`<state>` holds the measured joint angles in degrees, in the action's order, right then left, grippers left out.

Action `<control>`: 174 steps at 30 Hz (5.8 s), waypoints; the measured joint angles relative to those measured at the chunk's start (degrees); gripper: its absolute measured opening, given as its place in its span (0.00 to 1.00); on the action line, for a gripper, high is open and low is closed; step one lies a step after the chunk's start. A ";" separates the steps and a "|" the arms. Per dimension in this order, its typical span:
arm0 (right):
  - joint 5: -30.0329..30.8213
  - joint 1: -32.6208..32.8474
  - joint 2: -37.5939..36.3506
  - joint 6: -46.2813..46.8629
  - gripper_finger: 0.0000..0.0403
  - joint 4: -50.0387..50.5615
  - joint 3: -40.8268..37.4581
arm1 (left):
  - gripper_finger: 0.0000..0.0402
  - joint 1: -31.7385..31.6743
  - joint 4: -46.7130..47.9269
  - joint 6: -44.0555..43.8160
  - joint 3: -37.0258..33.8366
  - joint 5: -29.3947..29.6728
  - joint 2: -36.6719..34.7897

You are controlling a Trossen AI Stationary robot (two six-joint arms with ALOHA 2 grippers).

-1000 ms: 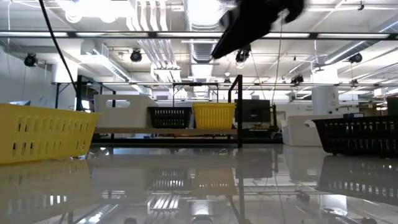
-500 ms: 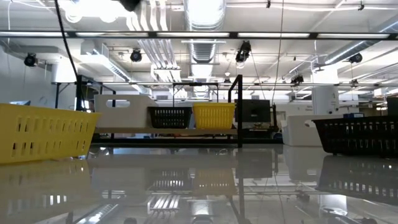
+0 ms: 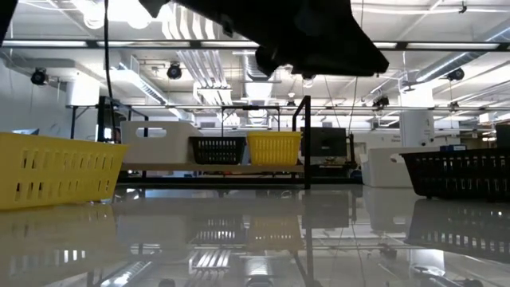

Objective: Stack baskets on shelf by color
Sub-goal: Stack the right black bin on top of the black bin

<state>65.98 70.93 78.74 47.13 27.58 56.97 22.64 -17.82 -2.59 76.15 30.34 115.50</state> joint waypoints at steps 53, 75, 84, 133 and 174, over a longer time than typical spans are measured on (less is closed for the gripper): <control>-56.48 -43.19 25.88 -62.84 0.02 10.91 19.37 | 0.18 23.44 24.50 -2.44 -0.19 22.78 -5.09; -58.49 -37.49 29.15 -79.75 0.02 13.97 33.40 | 0.56 15.45 29.07 8.93 -1.48 10.86 -4.98; -58.49 -37.30 29.24 -78.19 0.02 13.83 32.72 | 0.34 13.15 28.67 2.96 -1.44 1.64 -4.82; -65.26 -39.29 25.74 -67.26 0.28 1.36 29.72 | 0.00 12.41 29.57 -1.79 -1.54 -2.85 -4.67; -14.77 -12.95 17.70 -28.80 0.12 -20.38 -0.63 | 0.00 -18.77 83.61 1.60 15.32 1.46 -20.24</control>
<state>51.21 57.98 96.44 18.34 7.20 56.34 3.88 65.80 -0.99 91.47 31.80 95.25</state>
